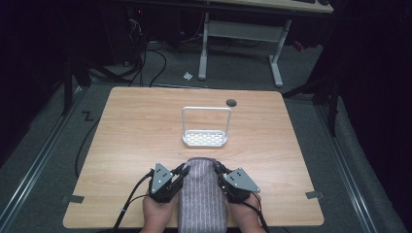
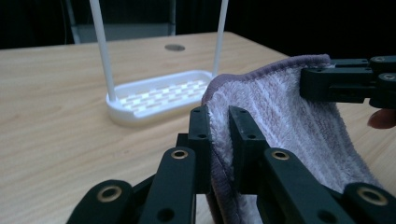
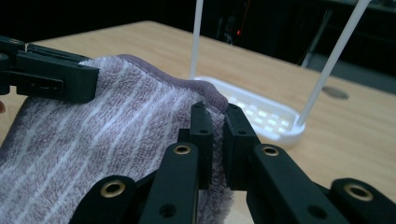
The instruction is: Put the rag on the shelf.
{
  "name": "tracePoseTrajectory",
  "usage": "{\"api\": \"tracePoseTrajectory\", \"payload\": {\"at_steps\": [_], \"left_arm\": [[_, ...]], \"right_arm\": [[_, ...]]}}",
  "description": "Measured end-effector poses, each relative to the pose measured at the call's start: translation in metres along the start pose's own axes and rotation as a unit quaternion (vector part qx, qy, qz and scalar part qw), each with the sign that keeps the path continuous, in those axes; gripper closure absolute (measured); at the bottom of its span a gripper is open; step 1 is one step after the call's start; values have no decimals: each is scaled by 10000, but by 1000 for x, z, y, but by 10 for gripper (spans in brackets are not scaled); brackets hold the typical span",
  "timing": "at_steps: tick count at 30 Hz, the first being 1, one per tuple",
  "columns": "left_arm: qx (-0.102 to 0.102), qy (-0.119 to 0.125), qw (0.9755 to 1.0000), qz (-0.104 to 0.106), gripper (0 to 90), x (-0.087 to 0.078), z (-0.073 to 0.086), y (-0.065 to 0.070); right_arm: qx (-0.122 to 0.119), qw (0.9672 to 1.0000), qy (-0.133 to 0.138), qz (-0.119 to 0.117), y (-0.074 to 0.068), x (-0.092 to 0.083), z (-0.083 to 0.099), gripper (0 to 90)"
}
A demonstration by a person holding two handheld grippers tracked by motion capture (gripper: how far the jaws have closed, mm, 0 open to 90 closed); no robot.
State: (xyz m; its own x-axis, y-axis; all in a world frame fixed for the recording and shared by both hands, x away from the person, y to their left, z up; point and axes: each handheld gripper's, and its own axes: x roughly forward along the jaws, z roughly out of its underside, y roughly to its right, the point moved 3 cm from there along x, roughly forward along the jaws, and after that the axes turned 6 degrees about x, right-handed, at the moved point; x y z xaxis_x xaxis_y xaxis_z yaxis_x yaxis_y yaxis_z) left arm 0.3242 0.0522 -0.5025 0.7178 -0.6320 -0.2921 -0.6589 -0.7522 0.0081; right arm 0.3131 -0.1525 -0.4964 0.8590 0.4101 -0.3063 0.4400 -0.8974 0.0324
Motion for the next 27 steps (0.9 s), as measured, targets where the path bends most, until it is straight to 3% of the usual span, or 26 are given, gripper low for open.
{"api": "tracePoseTrajectory", "payload": {"at_steps": [10, 16, 23, 27], "left_arm": [[107, 464, 9989, 17, 803, -7, -40, 2], [203, 614, 9979, 16, 804, -8, -58, 1], [368, 854, 9957, -10, 805, -11, -84, 2], [535, 1044, 9931, -56, 805, -15, -104, 2]], "right_arm": [[32, 9988, 488, 75, 8, -10, -27, 844], [54, 9973, 731, 101, 15, -15, -45, 844], [38, 9941, 1077, 122, 19, -21, -69, 846], [58, 9923, 1234, 122, 22, -25, -83, 846]]}}
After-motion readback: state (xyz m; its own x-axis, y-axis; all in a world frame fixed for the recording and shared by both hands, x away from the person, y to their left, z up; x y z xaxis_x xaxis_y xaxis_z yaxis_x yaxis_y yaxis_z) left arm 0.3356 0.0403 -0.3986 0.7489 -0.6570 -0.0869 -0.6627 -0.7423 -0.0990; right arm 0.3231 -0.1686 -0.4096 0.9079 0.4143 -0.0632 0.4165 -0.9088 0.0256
